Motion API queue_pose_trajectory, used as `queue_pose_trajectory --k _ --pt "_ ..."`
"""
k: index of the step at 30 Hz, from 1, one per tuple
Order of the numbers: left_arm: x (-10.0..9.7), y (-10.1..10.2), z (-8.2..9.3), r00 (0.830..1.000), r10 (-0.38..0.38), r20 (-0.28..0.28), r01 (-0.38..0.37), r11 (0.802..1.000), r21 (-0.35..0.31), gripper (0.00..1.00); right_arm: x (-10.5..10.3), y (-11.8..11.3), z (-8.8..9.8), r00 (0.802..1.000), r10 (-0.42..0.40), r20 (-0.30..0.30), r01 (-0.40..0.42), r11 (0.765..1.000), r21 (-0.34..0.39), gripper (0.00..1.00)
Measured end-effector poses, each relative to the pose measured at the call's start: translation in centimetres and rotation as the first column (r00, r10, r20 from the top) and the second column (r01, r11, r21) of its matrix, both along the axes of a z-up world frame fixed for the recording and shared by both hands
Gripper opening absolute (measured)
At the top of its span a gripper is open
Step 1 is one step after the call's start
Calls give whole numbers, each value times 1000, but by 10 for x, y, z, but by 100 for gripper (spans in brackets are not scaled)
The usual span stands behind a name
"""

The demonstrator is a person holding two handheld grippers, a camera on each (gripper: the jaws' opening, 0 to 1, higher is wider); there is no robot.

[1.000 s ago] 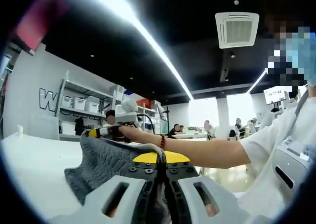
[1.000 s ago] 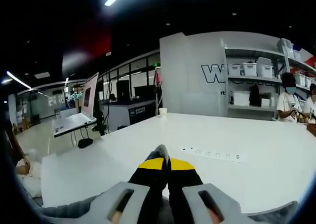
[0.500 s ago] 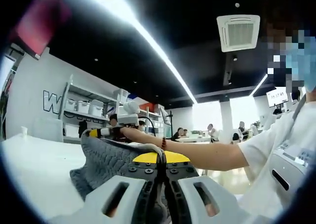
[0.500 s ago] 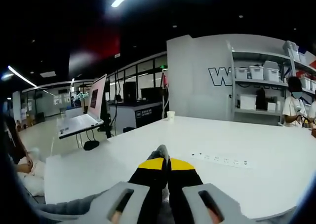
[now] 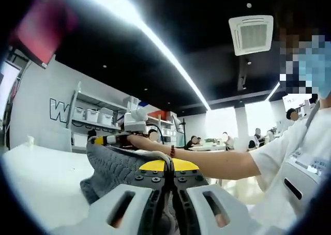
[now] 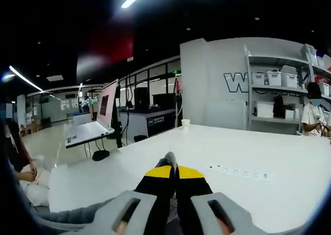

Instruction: Open the folded towel by lifting each exposed corner and separating the folded layers until the towel lies flat within the target outline without major curled edges

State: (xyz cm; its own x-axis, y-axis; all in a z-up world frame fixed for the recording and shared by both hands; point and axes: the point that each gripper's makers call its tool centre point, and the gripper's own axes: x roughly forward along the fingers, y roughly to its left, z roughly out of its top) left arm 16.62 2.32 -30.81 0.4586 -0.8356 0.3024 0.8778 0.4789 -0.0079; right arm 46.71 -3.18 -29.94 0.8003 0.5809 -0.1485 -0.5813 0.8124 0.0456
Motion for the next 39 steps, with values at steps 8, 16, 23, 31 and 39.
queue_pose_trajectory --k 8,16,23,31,39 --pt "1 11 4 1000 13 14 -13 1000 8 0 0 7 8 1000 5 15 -5 1000 6 0" --pt "5 18 4 1000 8 12 -8 1000 16 0 3 12 7 1000 6 7 -6 1000 22 0" --pt "7 26 3 1000 8 4 -8 1000 16 0 5 20 7 1000 13 16 -13 1000 22 0" --pt "7 32 3 1000 10 5 -10 1000 19 0 3 29 9 999 23 29 -23 1000 12 0" --pt "5 36 6 1000 17 17 -17 1000 18 0 4 37 14 998 32 50 -32 999 0 0"
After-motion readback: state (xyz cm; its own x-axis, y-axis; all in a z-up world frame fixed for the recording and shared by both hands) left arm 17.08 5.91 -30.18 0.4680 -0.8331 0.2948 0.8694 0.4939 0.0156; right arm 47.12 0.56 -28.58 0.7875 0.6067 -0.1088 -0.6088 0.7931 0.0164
